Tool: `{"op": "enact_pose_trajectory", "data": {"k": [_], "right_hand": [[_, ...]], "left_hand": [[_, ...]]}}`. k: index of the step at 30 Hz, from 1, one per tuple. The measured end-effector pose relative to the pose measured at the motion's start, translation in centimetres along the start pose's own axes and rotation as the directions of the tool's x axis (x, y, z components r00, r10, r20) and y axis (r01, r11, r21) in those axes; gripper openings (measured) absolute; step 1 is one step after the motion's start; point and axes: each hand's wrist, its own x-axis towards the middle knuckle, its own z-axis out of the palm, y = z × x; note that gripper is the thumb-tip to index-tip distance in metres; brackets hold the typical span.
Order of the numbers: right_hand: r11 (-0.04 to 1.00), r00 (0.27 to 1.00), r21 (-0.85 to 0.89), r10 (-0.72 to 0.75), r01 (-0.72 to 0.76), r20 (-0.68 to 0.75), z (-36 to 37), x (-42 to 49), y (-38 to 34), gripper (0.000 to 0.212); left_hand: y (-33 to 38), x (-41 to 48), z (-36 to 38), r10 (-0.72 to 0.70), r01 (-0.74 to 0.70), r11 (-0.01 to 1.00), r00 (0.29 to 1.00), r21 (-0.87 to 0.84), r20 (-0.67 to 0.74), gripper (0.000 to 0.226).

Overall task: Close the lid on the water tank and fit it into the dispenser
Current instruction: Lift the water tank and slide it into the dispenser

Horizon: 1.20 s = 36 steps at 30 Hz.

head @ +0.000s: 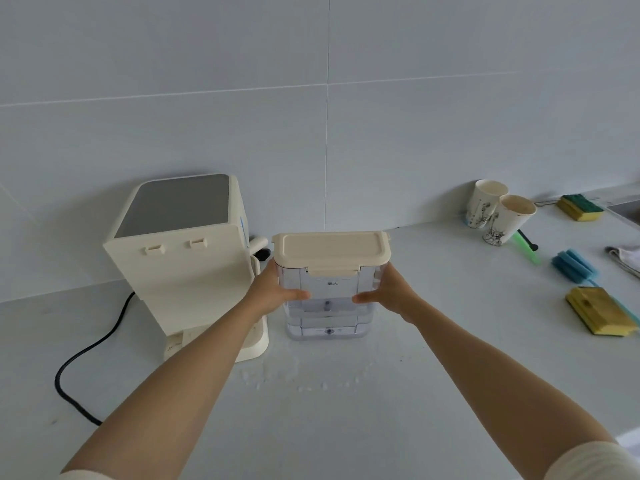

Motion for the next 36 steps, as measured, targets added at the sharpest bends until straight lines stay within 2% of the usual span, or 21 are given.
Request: {"op": "enact_pose_trajectory", "data": {"k": [8,17,21,24,27,29,32,36], "right_hand": [[0.984,0.991,-0.122,-0.125,0.131,0.058,0.1,-1.4,-3.7,0.104],[0.954,0.966,-0.19,-0.206,0.234,0.154,3.5,-3.0,-9.5,0.102],[0.95,0.959,-0.181,-0.223,0.254,0.177,6.2,-3.0,-11.6,0.102],[0.948,0.952,-0.173,-0.233,0.268,0.199,8.1,-3.1,-13.2,0.102],[0.953,0.949,-0.143,-0.236,0.269,0.211,9.8,-3.1,-14.6,0.087],[0.951,0.944,-0.134,-0.246,0.28,0.22,10.7,-3.0,-15.4,0.076],[0.954,0.944,-0.098,-0.259,0.283,0.203,12.0,-2.6,-16.2,0.075],[0.963,0.951,-0.063,-0.248,0.264,0.184,13.2,-2.0,-16.7,0.077]], "left_hand": [[-0.1,-2.6,-2.8,0.016,-0.019,0.999,0.994,-0.035,-0.104,0.084],[0.4,-6.9,-8.8,-0.03,0.016,0.996,0.984,-0.084,-0.173,0.054],[0.1,-8.2,-11.7,-0.046,0.023,0.994,0.976,-0.107,-0.215,0.056],[-0.1,-9.0,-13.7,-0.056,0.031,0.993,0.97,-0.11,-0.237,0.048],[-0.6,-9.4,-15.8,-0.09,0.063,0.991,0.964,-0.114,-0.251,0.046],[-0.6,-9.6,-17.1,-0.113,0.088,0.99,0.961,-0.108,-0.252,0.055],[-0.6,-9.6,-18.6,-0.128,0.104,0.989,0.961,-0.106,-0.246,0.069],[-0.9,-9.4,-19.7,-0.116,0.084,0.986,0.966,-0.144,-0.23,0.055]]}}
